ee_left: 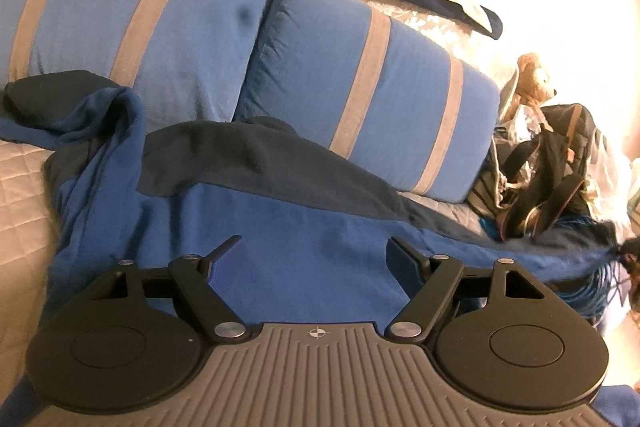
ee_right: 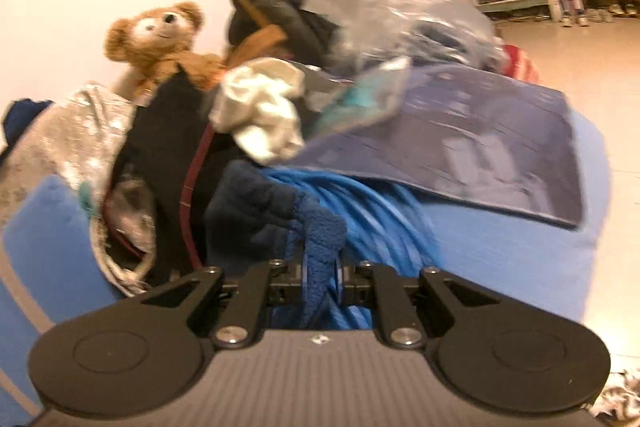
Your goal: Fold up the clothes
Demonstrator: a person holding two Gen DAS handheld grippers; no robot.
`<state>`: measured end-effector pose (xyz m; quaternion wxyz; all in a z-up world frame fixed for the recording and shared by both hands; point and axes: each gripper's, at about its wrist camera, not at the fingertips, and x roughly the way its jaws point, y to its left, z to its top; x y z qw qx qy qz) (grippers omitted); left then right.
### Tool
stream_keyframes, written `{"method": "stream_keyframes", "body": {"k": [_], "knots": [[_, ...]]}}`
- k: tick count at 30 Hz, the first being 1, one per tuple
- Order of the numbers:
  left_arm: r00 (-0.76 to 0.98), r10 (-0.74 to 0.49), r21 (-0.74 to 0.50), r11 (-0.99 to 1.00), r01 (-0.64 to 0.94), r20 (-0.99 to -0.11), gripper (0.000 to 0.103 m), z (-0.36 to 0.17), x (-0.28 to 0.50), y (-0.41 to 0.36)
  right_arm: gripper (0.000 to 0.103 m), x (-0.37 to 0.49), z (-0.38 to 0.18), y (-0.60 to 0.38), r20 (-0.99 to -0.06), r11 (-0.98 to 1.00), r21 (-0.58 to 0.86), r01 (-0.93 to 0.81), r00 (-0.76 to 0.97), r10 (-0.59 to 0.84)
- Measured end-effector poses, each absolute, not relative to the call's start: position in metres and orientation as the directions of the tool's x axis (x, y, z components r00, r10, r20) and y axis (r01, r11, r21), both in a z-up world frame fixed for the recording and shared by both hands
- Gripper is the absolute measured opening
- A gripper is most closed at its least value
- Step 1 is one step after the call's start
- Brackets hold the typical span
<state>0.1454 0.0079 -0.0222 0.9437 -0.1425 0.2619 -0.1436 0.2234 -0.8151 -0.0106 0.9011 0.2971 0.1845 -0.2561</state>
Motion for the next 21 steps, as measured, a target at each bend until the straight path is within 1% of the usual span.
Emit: {"method": "stream_keyframes", "body": {"k": [3,5,7,8,9,10,11,12,13,17,21], "knots": [[0.826,-0.339,-0.344,0.92,0.19,-0.45,0.077,-0.022,0.144,0.009,0.014,0.22,-0.025,-0.809,-0.51,0.684,0.419,0.598,0.778,-0.367],[0.827,-0.333,-0.341,0.922,0.185,-0.452,0.077,-0.022,0.144,0.009,0.017,0.221,-0.031,-0.804,-0.531,0.669,0.408,0.621,0.758,-0.379],[0.827,-0.33,-0.339,0.923,0.182,-0.455,0.077,-0.023,0.144,0.009,0.053,0.223,-0.035,-0.802,-0.557,0.646,0.409,0.644,0.737,-0.382],[0.828,-0.327,-0.339,0.924,0.179,-0.455,0.077,-0.023,0.144,0.009,0.06,0.223,-0.036,-0.803,-0.573,0.633,0.43,0.644,0.736,-0.36],[0.829,-0.325,-0.338,0.924,0.176,-0.455,0.077,-0.023,0.144,0.01,0.077,0.222,-0.036,-0.802,-0.587,0.618,0.454,0.641,0.738,-0.334],[0.834,-0.316,-0.337,0.926,0.169,-0.453,0.077,-0.023,0.144,0.01,0.091,0.22,-0.036,-0.8,-0.593,0.602,0.48,0.638,0.742,-0.313],[0.839,-0.307,-0.335,0.928,0.16,-0.449,0.077,-0.022,0.143,0.011,0.095,0.217,-0.034,-0.795,-0.592,0.583,0.502,0.639,0.745,-0.308],[0.847,-0.295,-0.332,0.931,0.151,-0.442,0.077,-0.022,0.141,0.012,0.101,0.214,-0.031,-0.788,-0.588,0.576,0.509,0.64,0.747,-0.31],[0.855,-0.286,-0.331,0.933,0.144,-0.434,0.077,-0.021,0.14,0.013,0.103,0.212,-0.027,-0.78,-0.59,0.582,0.501,0.64,0.745,-0.311],[0.859,-0.259,-0.328,0.938,0.114,-0.442,0.077,-0.02,0.14,0.014,0.103,0.214,-0.003,-0.742,-0.604,0.678,0.433,0.594,0.75,-0.271],[0.865,-0.234,-0.328,0.941,0.087,-0.444,0.077,-0.016,0.141,0.02,0.103,0.213,0.029,-0.697,-0.588,0.755,0.426,0.499,0.786,-0.188]]}}
